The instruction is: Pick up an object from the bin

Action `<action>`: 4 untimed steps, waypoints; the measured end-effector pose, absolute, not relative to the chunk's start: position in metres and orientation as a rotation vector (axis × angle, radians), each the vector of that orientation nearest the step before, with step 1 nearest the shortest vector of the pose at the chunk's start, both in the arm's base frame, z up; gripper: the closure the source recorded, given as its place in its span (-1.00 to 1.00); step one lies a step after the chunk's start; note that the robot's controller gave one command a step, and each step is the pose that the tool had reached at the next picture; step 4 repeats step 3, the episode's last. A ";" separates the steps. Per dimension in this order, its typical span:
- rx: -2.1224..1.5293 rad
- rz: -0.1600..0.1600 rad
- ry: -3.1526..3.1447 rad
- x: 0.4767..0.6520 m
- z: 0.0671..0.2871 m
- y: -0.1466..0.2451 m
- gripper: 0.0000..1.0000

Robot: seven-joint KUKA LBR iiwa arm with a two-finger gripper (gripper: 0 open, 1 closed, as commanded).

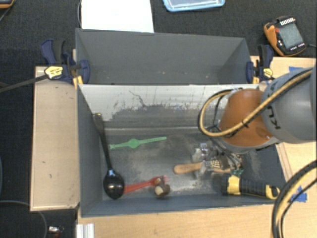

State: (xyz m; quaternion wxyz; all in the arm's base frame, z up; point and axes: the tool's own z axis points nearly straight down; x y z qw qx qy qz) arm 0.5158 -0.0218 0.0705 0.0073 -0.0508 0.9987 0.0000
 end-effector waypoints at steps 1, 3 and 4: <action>-0.161 0.000 3.123 0.516 0.071 -0.022 1.00; -0.166 0.002 3.130 0.513 0.115 -0.021 1.00; -0.166 0.002 3.130 0.513 0.115 -0.021 1.00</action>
Offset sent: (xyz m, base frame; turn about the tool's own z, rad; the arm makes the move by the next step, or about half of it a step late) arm -0.0001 -0.0001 0.0098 -0.0010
